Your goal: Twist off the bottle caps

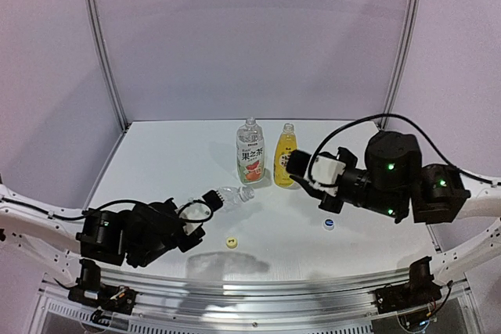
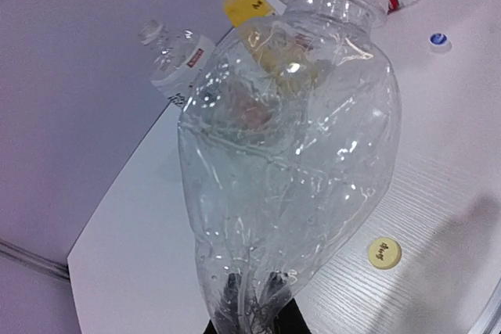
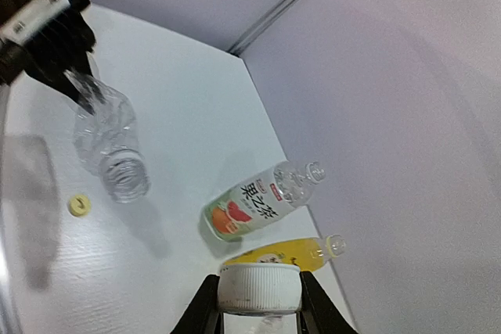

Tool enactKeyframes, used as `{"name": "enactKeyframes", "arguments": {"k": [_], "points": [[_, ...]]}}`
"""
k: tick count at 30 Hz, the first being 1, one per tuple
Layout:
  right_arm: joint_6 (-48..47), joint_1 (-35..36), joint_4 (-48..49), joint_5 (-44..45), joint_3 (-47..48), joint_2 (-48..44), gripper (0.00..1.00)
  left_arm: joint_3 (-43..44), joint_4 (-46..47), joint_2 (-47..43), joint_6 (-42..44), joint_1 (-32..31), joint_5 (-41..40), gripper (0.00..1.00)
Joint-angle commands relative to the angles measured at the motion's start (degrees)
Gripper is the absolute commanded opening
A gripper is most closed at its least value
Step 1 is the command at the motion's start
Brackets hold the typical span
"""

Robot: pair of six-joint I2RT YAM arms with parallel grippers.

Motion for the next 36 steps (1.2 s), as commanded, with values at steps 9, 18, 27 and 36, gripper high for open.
{"name": "enactKeyframes", "arguments": {"k": [9, 18, 27, 36], "points": [[36.8, -4.14, -31.43, -7.69, 11.6, 5.69, 0.12, -10.39, 10.72, -20.74, -3.18, 1.7, -1.62, 0.0], [43.5, -13.64, -54.19, -15.72, 21.63, 31.86, 0.12, -10.48, 11.73, -21.64, -1.15, 0.48, -2.84, 0.0], [39.64, -15.85, -61.0, -24.86, 23.82, 50.29, 0.13, -10.26, 12.11, -21.23, -0.12, -0.96, -3.71, 0.0], [36.69, -16.51, -56.98, -28.33, 22.93, 51.92, 0.56, -10.39, 11.93, -22.52, -0.09, -1.46, -3.63, 0.0]]}}
